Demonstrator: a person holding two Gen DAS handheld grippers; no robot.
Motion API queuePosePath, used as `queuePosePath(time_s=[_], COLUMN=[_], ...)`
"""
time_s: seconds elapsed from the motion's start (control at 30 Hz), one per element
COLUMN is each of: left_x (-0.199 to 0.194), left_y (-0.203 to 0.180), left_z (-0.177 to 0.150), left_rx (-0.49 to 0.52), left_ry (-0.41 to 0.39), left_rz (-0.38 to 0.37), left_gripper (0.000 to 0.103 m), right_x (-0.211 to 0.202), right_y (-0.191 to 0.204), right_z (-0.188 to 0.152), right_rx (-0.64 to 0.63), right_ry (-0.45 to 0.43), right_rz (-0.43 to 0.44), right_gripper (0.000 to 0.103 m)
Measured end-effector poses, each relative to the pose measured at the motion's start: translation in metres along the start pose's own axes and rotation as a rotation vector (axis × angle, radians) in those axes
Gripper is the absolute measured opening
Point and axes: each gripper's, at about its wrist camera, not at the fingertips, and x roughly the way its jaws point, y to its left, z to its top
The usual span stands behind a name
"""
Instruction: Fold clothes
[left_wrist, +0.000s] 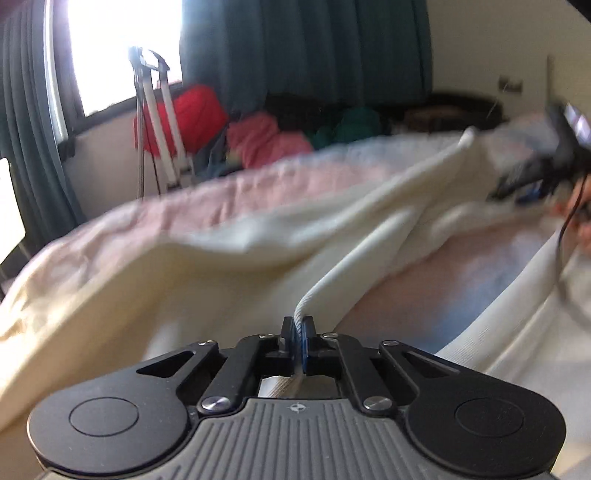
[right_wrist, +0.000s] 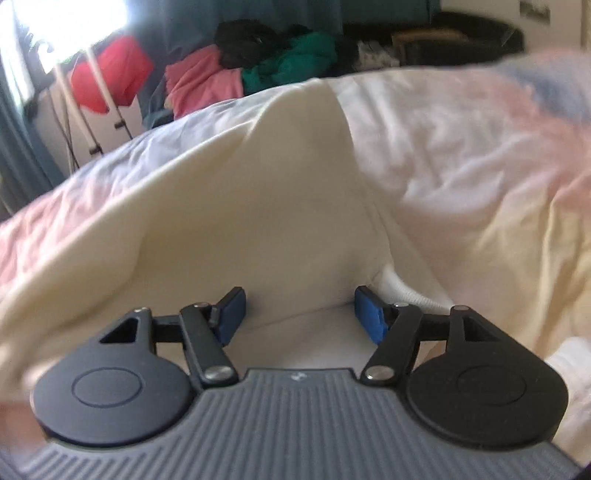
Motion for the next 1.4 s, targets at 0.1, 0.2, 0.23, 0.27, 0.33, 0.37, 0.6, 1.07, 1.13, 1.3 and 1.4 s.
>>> queuePosePath(time_s=[0.1,0.2,0.23,0.27,0.33,0.37,0.6,1.07,1.13,1.3,1.4], left_x=[-0.041,-0.079,-0.085,-0.091,-0.101,-0.102,-0.101,-0.083,-0.083,-0.096,-0.083], left_y=[0.003,-0.006,-0.010,-0.015,-0.023,-0.026,-0.039,0.027,0.043,0.041,0.015], left_z=[0.008,0.003,-0.002,-0.007,-0.019,-0.026,-0.052,-0.012,0.002,0.001,-0.019], left_rx=[0.006,0.014,0.009,0.004,-0.023,-0.057,-0.166,-0.386,-0.446,-0.403,-0.316], left_ry=[-0.076,-0.081,-0.065,-0.050,-0.018,-0.002,0.014,-0.185,-0.236,-0.270,-0.152], left_rz=[-0.020,-0.048,-0.050,-0.053,-0.056,-0.053,-0.026,-0.030,-0.032,-0.076,-0.114], left_gripper=[0.003,0.003,0.003,0.003,0.003,0.003,0.003,0.003,0.003,0.003,0.003], right_x=[-0.017,-0.033,-0.041,-0.048,-0.060,-0.065,-0.071,-0.040,-0.069,-0.124,-0.116], right_y=[-0.010,-0.024,-0.028,-0.032,-0.041,-0.044,-0.051,-0.002,0.009,-0.011,-0.037], right_z=[-0.002,-0.005,-0.007,-0.010,-0.014,-0.017,-0.020,0.111,0.132,0.107,0.071], right_rx=[0.050,0.130,0.168,0.218,0.325,0.377,0.588,0.473,0.453,0.379,0.415], right_ry=[-0.013,-0.041,-0.055,-0.065,-0.084,-0.091,-0.070,-0.217,-0.351,-0.606,-0.554], right_rz=[0.026,0.070,0.101,0.145,0.240,0.283,0.397,0.130,0.243,0.333,0.285], right_gripper=[0.067,0.067,0.068,0.068,0.068,0.069,0.070,0.006,0.006,0.006,0.006])
